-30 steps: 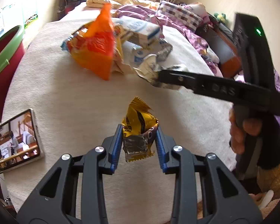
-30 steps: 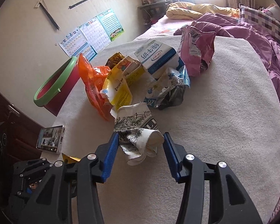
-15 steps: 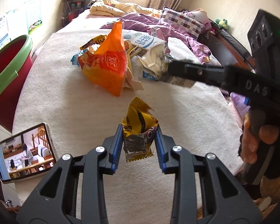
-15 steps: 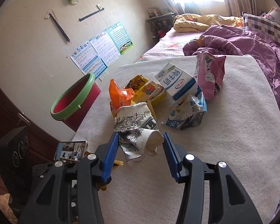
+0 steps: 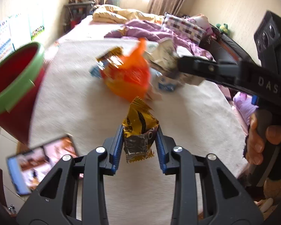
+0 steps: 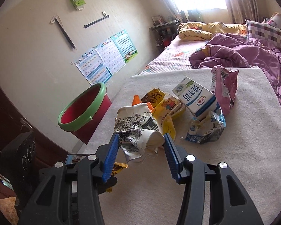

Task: Collect trash
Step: 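Carry the yellow wrapper and patterned paper with both tools over the red bucket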

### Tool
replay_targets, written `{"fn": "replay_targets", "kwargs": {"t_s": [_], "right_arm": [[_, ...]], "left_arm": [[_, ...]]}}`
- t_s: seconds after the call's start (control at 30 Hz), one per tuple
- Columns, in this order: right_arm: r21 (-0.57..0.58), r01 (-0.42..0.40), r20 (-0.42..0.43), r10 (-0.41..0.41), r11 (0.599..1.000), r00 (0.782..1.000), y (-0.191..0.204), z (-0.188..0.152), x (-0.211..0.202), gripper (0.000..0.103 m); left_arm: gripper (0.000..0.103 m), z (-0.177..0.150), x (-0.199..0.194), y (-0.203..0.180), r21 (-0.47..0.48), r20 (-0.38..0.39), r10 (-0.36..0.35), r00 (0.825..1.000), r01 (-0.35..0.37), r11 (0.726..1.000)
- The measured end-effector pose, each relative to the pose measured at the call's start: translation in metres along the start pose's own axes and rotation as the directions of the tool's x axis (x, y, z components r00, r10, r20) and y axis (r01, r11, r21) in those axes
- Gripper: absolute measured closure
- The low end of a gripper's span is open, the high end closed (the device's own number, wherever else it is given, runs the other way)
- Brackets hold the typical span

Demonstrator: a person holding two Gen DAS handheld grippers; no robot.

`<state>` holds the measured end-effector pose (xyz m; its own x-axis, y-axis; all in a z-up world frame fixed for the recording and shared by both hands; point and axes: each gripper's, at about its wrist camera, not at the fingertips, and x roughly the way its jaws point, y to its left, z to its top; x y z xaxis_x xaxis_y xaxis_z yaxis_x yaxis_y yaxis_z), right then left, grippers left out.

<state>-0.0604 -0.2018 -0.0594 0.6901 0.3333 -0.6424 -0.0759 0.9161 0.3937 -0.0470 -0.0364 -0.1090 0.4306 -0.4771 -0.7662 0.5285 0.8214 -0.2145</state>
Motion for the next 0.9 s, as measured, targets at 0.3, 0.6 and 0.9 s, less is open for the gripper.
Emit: {"fn": "replay_targets", "kwargs": {"t_s": [0.3, 0.6, 0.9], "right_arm": [[0.013, 0.036, 0.025, -0.036, 0.999, 0.999, 0.033, 0.005, 0.012, 0.056], [0.028, 0.066, 0.038, -0.067, 0.997, 0.997, 0.064, 0.007, 0.029, 0.056], [-0.006, 0.078, 0.071, -0.078, 0.997, 0.994, 0.100, 0.021, 0.050, 0.056]], "left_arm": [[0.072, 0.024, -0.022, 0.048, 0.000, 0.065, 0.042, 0.997, -0.042, 0.999], [0.072, 0.043, -0.040, 0.106, 0.004, 0.104, 0.065, 0.992, -0.066, 0.998], [0.071, 0.063, -0.062, 0.165, -0.027, 0.163, 0.131, 0.978, -0.128, 0.991]]}}
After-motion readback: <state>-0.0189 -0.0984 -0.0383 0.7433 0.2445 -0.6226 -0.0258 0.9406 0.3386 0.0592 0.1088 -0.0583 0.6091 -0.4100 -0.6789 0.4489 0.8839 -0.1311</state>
